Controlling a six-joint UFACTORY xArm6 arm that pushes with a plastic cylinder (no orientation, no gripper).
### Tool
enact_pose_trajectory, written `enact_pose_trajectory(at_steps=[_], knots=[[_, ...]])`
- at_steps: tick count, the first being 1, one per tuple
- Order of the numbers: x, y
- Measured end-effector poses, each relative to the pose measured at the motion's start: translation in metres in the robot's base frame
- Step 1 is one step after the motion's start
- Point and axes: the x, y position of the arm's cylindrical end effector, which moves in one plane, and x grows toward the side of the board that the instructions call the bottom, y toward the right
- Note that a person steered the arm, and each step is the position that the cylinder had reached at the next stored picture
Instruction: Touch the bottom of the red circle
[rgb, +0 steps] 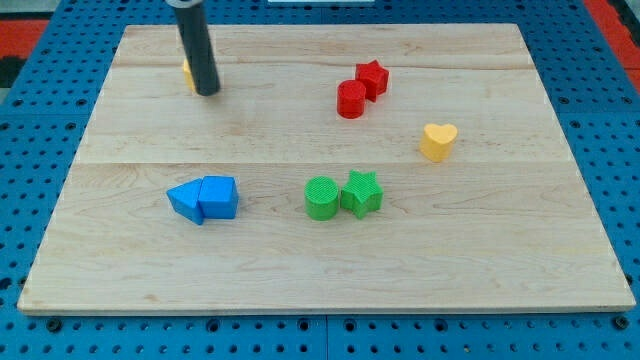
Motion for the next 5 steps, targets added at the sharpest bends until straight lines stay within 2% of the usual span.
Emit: enact_pose_trajectory(at_steps=[1,2,5], knots=[[-0.022,-0.027],[-0.041,-0.030],[-0.008,-0.026]])
